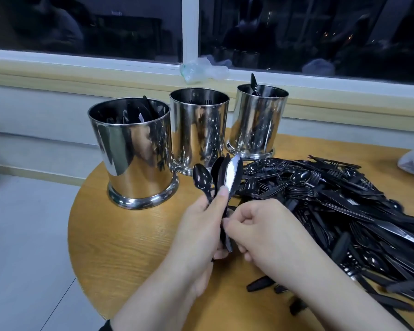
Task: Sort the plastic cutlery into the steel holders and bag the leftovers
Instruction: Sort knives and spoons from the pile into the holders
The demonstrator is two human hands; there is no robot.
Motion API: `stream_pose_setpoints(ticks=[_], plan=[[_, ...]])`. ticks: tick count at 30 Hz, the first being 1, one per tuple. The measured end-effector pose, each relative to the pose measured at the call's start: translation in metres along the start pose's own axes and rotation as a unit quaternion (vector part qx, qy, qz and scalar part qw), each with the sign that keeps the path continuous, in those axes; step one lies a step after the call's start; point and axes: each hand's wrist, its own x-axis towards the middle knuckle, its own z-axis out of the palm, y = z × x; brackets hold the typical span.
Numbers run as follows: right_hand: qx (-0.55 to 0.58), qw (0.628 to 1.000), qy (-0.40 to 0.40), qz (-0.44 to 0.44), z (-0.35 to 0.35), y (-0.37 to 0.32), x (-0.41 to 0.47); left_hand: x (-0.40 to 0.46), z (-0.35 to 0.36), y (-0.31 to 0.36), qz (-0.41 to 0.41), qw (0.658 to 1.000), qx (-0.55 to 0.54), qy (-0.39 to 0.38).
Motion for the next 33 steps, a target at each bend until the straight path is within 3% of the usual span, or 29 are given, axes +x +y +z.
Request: stream_pose_setpoints(ticks=[3, 8, 11, 16, 33], plan=[[-0.085, 0.995, 0.035, -0.042, -0.008, 0.002, 0.002, 0.003, 0.001, -0.003, 0.017, 1.0, 0.021, 0.006], [-0.104, 0.958, 0.182, -0.196, -0.041, -0.001, 0.013, 0.004, -0.001, -0.004, 0.039, 0.999, 0.022, -0.008], [-0.171, 0.94, 0.151, -0.253, -0.053, -0.013, 0.029, 0.0, -0.001, -0.003, 0.029, 0.999, 0.013, -0.036], [-0.244, 0.945, 0.069, -0.206, -0.046, -0.026, 0.043, -0.002, 0.001, 0.0, 0.026, 0.999, 0.02, -0.034], [-0.187, 0.962, 0.103, -0.173, -0.04, -0.014, 0.058, -0.002, -0.001, 0.0, 0.054, 0.998, 0.023, -0.025]])
